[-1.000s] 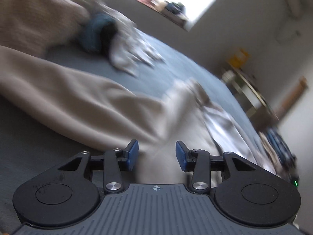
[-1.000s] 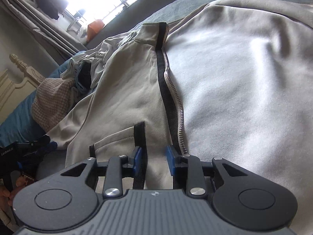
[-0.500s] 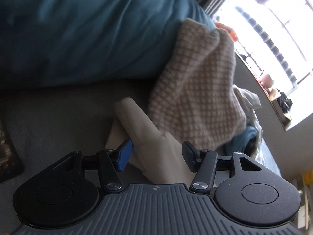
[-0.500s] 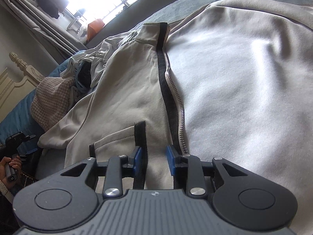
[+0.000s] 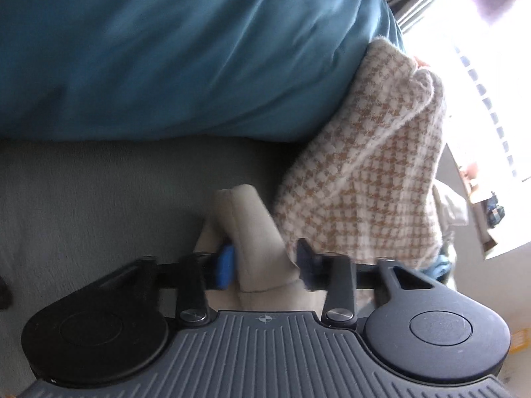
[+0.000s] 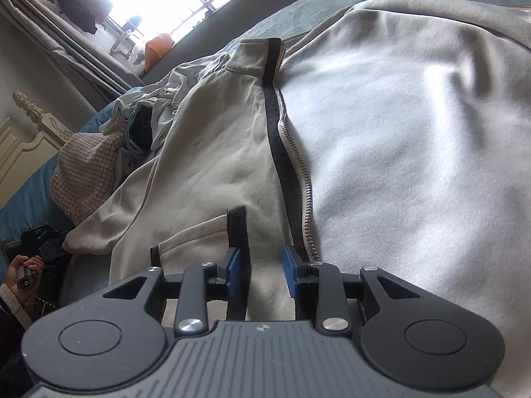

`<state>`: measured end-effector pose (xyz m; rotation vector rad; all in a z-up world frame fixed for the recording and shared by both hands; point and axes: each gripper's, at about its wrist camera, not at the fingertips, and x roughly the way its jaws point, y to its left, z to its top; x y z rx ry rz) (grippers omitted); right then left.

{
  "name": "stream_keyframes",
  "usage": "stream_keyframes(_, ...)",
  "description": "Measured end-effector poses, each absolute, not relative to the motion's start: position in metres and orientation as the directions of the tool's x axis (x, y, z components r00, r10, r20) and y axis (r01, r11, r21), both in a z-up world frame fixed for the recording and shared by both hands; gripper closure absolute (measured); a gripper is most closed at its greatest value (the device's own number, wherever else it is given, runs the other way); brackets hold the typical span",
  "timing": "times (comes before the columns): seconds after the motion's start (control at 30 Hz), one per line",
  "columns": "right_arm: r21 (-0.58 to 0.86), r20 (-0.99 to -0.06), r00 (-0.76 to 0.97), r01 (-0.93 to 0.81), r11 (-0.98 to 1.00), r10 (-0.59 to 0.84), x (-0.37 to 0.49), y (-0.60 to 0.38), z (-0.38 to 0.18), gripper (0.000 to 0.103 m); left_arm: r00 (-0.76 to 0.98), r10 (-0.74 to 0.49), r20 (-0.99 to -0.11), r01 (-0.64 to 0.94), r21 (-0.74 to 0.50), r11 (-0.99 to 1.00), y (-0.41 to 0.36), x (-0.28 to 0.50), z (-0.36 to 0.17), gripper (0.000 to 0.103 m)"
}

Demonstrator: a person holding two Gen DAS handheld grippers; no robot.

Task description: Fold clothes

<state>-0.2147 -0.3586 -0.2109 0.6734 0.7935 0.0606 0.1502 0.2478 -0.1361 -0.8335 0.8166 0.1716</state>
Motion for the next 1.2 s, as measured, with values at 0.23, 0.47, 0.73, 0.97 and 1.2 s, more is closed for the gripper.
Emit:
stream_keyframes(0.23,0.585,-0.635,0.713,0.190,0.789,0.299,-0.215,-0.360,-0.212,0.073,0.778,-0.241,-0.580,-0.294,-0.675,0.676,0.238,0.133,-0.079,0.095)
stream_keyframes(0.47,0.608,-0.625,0.714,0.191,0.771,0.316,-0.215,-0.364,-0.214,0.073,0.891,-0.425,-0.159,0.219,-0.671,0.709,0.235,0.050,0.012,0.096)
stream_keyframes(0.73,0.616,-0.623,0.715,0.199,0.763,0.316,-0.215,-0.364,-0.214,0.073,0.763,-0.141,-0.630,-0.261,-0.502,0.825,0.266,0.052,-0.104,0.096)
stream_keyframes(0.97,0.610,-0.630,0.714,0.211,0.764,0.306,-0.214,-0.362,-0.213,0.073,0.840,-0.148,-0.523,-0.157,-0.495,0.855,0.265,0.065,-0.065,0.096)
stream_keyframes(1.2,0.621,-0.624,0.717,0.215,0.754,0.310,-0.214,-0.365,-0.215,0.073,0.926,-0.110,-0.361,-0.025,-0.351,0.936,0.243,0.037,-0.009,0.086)
